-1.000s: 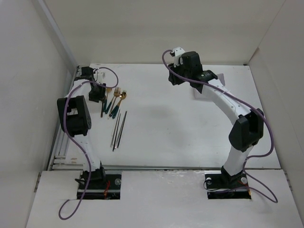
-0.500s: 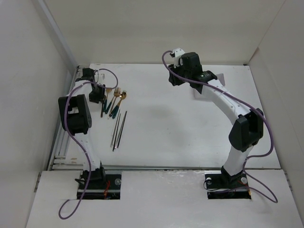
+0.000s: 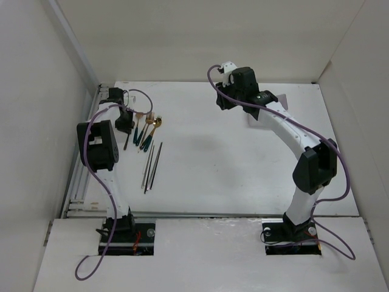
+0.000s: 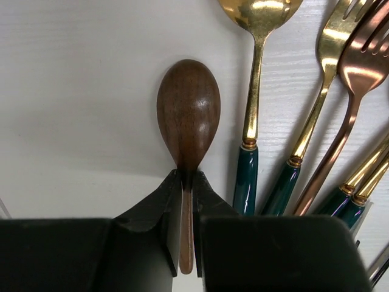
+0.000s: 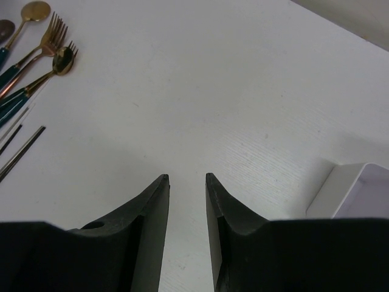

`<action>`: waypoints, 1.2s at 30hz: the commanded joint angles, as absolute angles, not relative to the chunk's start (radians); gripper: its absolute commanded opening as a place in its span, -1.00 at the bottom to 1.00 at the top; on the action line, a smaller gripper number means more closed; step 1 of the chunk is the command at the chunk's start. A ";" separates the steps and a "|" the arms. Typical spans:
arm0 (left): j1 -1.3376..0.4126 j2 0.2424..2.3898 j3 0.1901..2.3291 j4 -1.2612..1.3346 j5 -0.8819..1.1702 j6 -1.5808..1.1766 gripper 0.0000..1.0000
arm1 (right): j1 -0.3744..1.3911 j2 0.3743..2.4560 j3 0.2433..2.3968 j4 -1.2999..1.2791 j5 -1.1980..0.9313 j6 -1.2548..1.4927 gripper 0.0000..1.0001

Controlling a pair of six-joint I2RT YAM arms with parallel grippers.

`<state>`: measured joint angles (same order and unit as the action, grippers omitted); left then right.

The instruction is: Sort the eating utensils into containers

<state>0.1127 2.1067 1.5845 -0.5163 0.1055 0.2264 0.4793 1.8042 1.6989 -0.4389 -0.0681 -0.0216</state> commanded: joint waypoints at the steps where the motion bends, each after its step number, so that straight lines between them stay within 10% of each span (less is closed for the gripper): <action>1: 0.112 2.145 1.601 -0.577 0.097 0.225 -1.00 | 0.483 1.795 1.715 -0.416 -0.057 -0.018 -0.29; 10: 0.187 1.958 1.843 -0.588 0.368 0.173 -1.00 | 0.551 1.738 1.756 -0.359 -0.193 -0.101 0.05; 15: 0.149 1.774 1.928 -0.482 0.609 0.153 -1.00 | 0.584 1.666 1.720 -0.115 -0.423 -0.028 0.76; 36: -0.186 1.542 1.898 -0.282 0.767 -0.147 -1.00 | 0.678 1.871 1.947 0.127 -0.553 0.218 0.38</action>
<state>-0.1696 1.5742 1.8874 -0.2985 0.7456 -0.1341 0.6739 1.8595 1.9015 0.0620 -0.5724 0.1680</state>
